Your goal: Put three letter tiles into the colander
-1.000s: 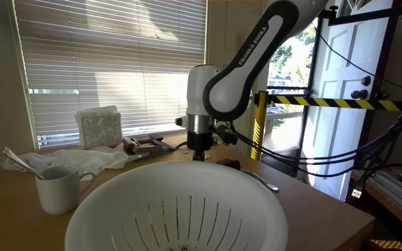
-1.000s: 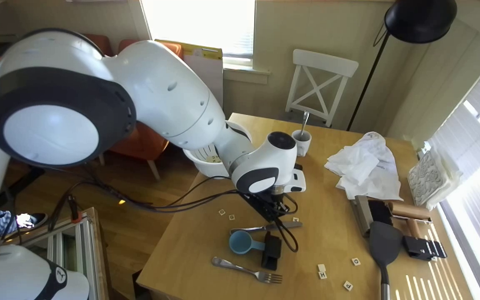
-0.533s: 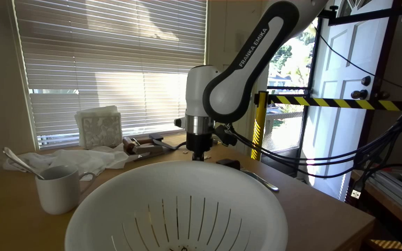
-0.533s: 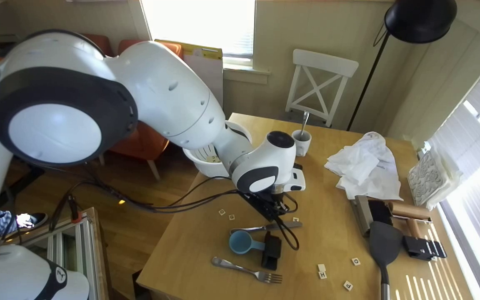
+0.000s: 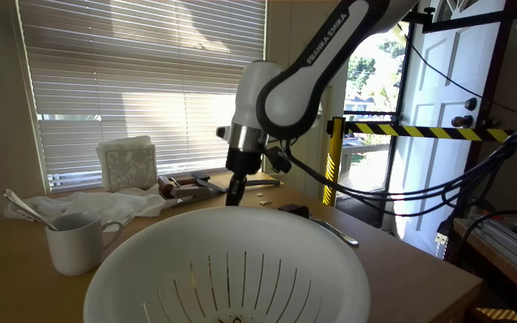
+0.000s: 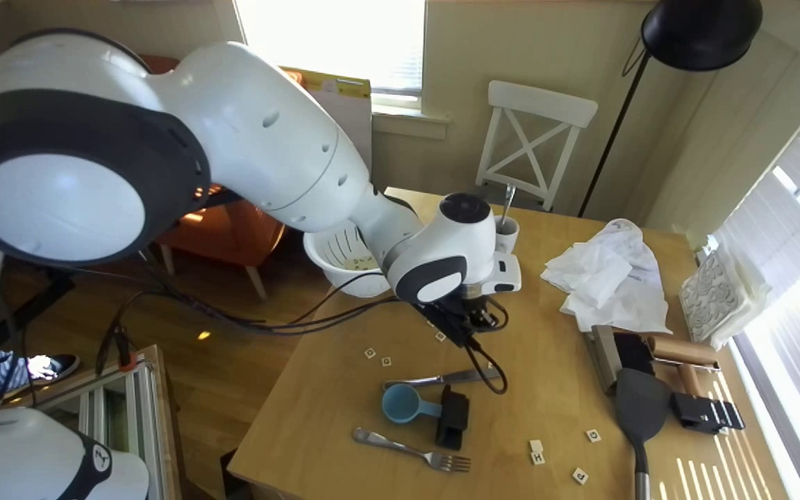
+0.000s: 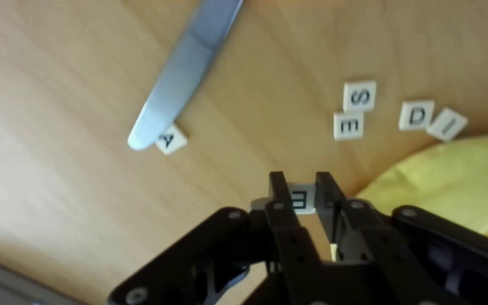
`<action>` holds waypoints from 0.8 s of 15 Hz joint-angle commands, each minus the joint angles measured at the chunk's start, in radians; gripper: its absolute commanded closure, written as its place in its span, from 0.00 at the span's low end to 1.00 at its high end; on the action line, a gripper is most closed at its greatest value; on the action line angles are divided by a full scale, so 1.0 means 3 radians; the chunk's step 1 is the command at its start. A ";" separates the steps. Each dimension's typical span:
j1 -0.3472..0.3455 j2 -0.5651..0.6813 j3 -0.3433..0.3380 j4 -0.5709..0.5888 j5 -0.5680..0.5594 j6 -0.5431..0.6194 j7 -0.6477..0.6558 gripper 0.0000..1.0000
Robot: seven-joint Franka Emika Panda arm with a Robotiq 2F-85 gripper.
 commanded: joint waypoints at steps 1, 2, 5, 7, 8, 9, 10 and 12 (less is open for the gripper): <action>-0.0336 -0.0515 0.0482 -0.0279 0.0421 0.0181 -0.0092 0.95; -0.0456 -0.0615 0.0674 -0.0307 0.0621 0.0166 -0.0164 0.95; -0.0819 -0.0831 0.1275 -0.0378 0.1381 0.0181 -0.0577 0.95; -0.1159 -0.0880 0.1775 -0.0377 0.1920 0.0144 -0.0938 0.95; -0.1326 -0.0869 0.2014 -0.0359 0.2190 0.0100 -0.1134 0.95; -0.1482 -0.0848 0.2227 -0.0343 0.2454 0.0038 -0.1337 0.95; -0.1630 -0.0817 0.2422 -0.0332 0.2719 -0.0025 -0.1553 0.95; -0.1886 -0.0782 0.2717 -0.0362 0.3175 -0.0253 -0.1950 0.95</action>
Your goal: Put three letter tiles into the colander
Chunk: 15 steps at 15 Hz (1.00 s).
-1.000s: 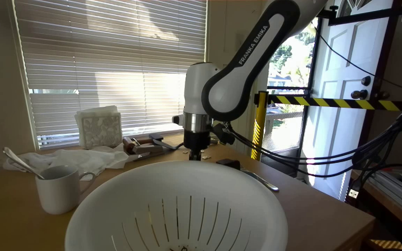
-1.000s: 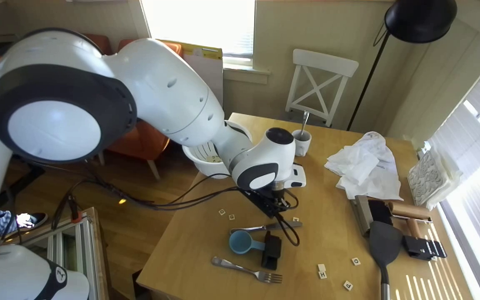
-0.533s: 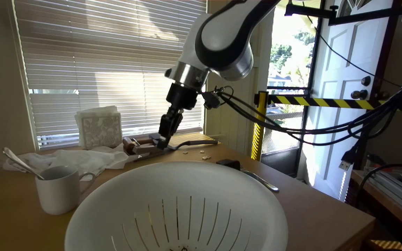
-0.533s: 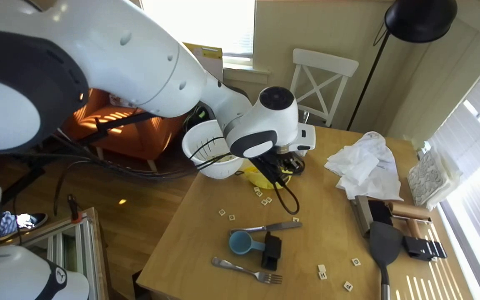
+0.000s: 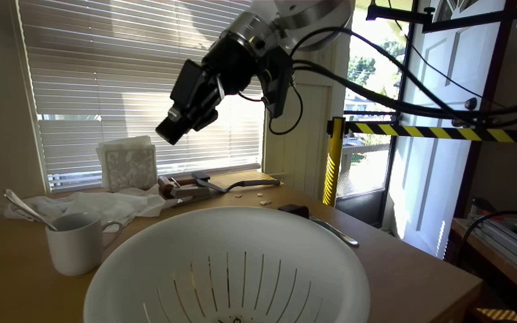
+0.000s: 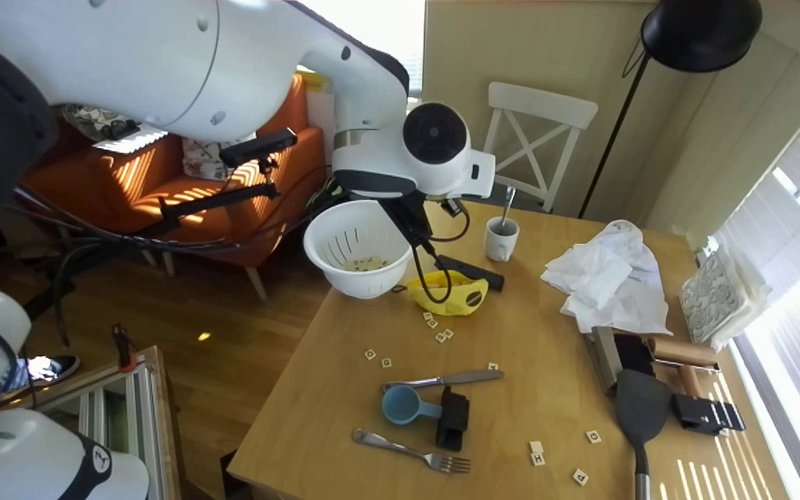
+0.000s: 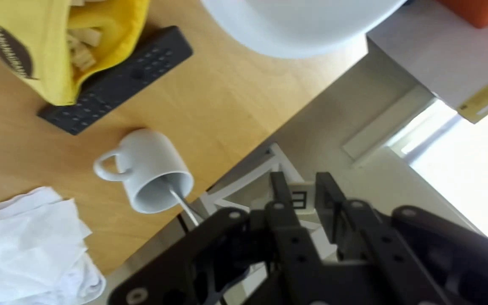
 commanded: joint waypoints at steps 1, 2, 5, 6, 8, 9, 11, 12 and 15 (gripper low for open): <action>-0.0506 0.0038 0.0507 -0.0104 0.0737 -0.0429 -0.0681 0.95; -0.0607 0.0045 0.0576 -0.0142 0.0867 -0.0611 -0.0804 0.95; -0.0295 -0.0123 0.0017 -0.0223 0.1230 -0.1494 -0.1003 0.95; -0.0223 -0.0122 -0.0120 -0.0244 0.1172 -0.1746 -0.0920 0.95; 0.0149 -0.0139 -0.0652 -0.0243 0.1083 -0.2241 -0.0795 0.95; 0.0354 -0.0134 -0.0913 -0.0236 0.1033 -0.2410 -0.0731 0.54; 0.0749 -0.0110 -0.1384 -0.0215 0.0996 -0.2614 -0.0676 0.47; 0.0893 -0.0095 -0.1543 -0.0202 0.0981 -0.2672 -0.0663 0.40; 0.1235 -0.0076 -0.1877 -0.0178 0.0943 -0.2728 -0.0595 0.18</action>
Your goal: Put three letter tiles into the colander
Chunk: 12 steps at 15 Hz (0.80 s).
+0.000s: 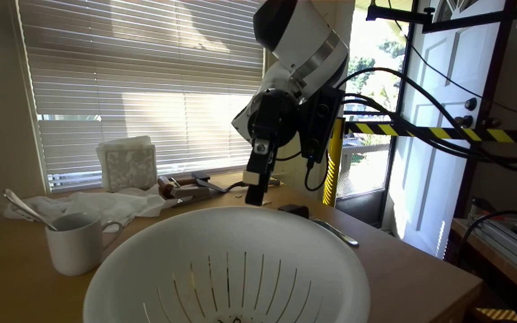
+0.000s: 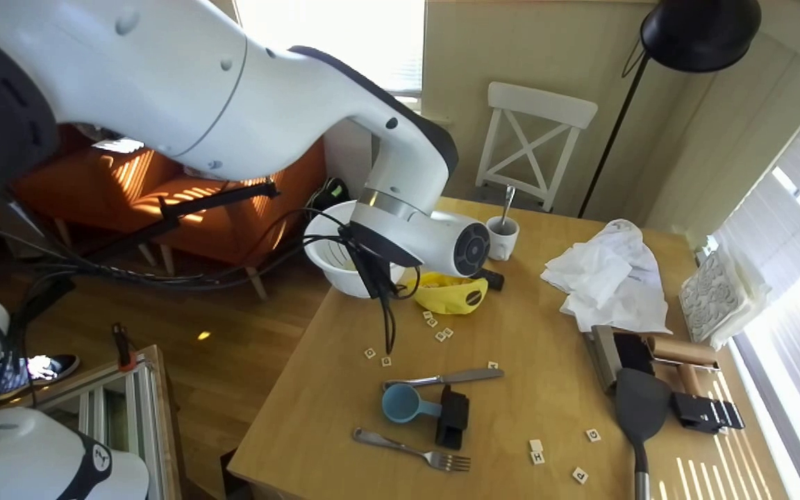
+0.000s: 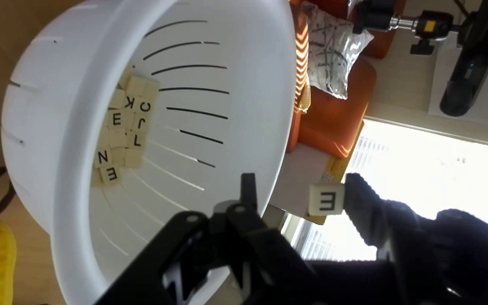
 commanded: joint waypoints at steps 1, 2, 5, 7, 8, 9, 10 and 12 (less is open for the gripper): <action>0.0395 -0.0053 -0.0366 0.0019 -0.0067 -0.0090 0.0174 0.12; 0.0464 -0.0054 -0.0422 0.0024 -0.0084 -0.0089 0.0189 0.04; 0.0609 -0.0057 -0.0533 0.0036 -0.0099 -0.0074 0.0208 0.00; 0.0666 -0.0056 -0.0578 0.0043 -0.0108 -0.0072 0.0216 0.00; 0.0688 -0.0053 -0.0597 0.0048 -0.0109 -0.0064 0.0227 0.00; 0.0707 -0.0055 -0.0613 0.0047 -0.0117 -0.0060 0.0232 0.00; 0.0721 -0.0055 -0.0626 0.0047 -0.0121 -0.0060 0.0245 0.00; 0.0737 -0.0055 -0.0642 0.0052 -0.0127 -0.0060 0.0256 0.00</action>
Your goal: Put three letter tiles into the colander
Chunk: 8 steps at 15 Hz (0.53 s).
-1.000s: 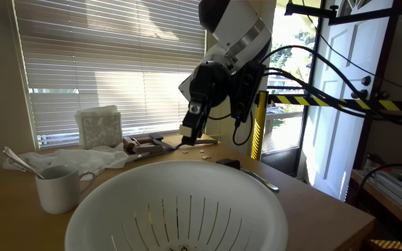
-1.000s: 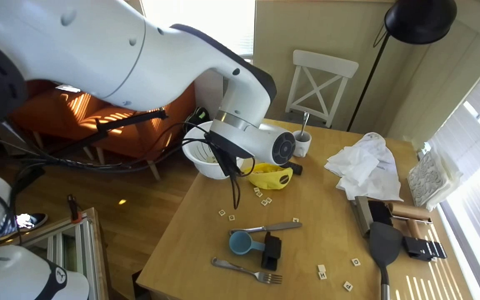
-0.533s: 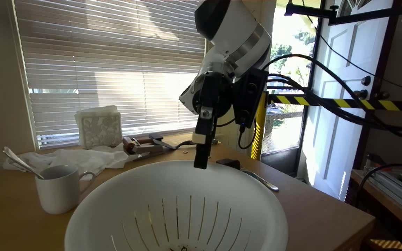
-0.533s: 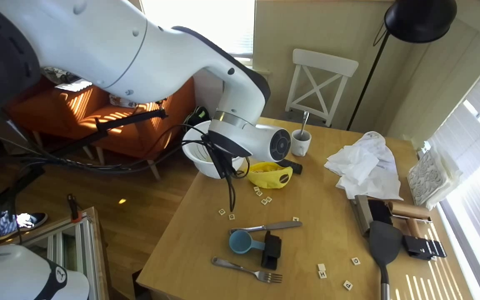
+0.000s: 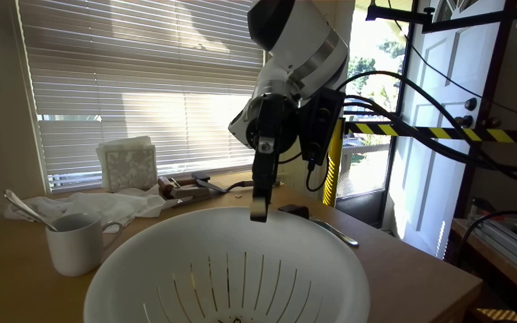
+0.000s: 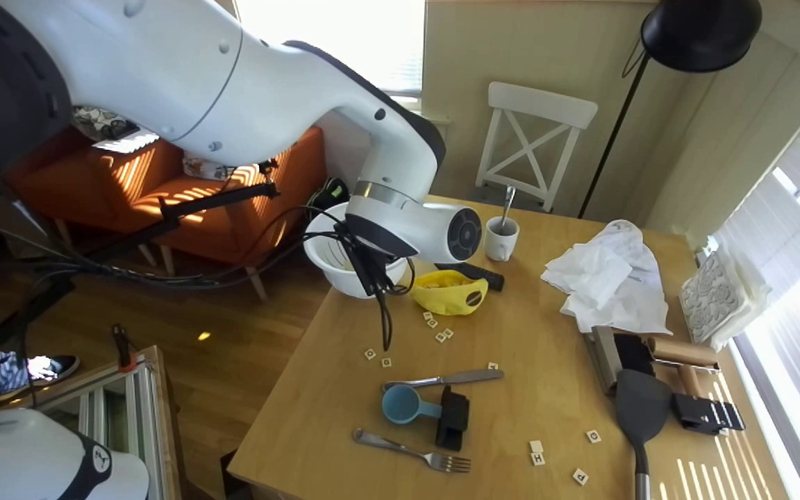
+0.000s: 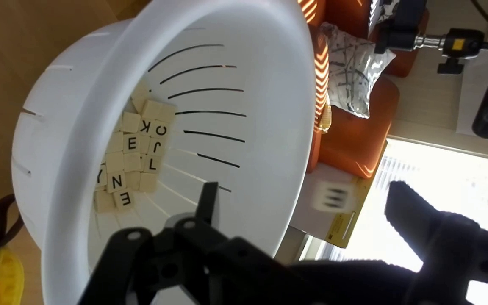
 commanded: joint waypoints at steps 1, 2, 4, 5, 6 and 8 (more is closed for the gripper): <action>0.0083 -0.0055 -0.0082 0.0020 -0.0102 -0.0040 0.0138 0.00; 0.0091 -0.0057 -0.0088 0.0020 -0.0102 -0.0034 0.0145 0.00; 0.0099 -0.0058 -0.0096 0.0021 -0.0100 -0.0028 0.0148 0.00; 0.0103 -0.0067 -0.0091 0.0027 -0.0051 0.0033 0.0095 0.00; 0.0129 -0.0098 -0.0090 0.0036 0.0003 0.0223 -0.0008 0.00; 0.0142 -0.0246 -0.0092 0.0050 0.0177 0.0561 0.0054 0.00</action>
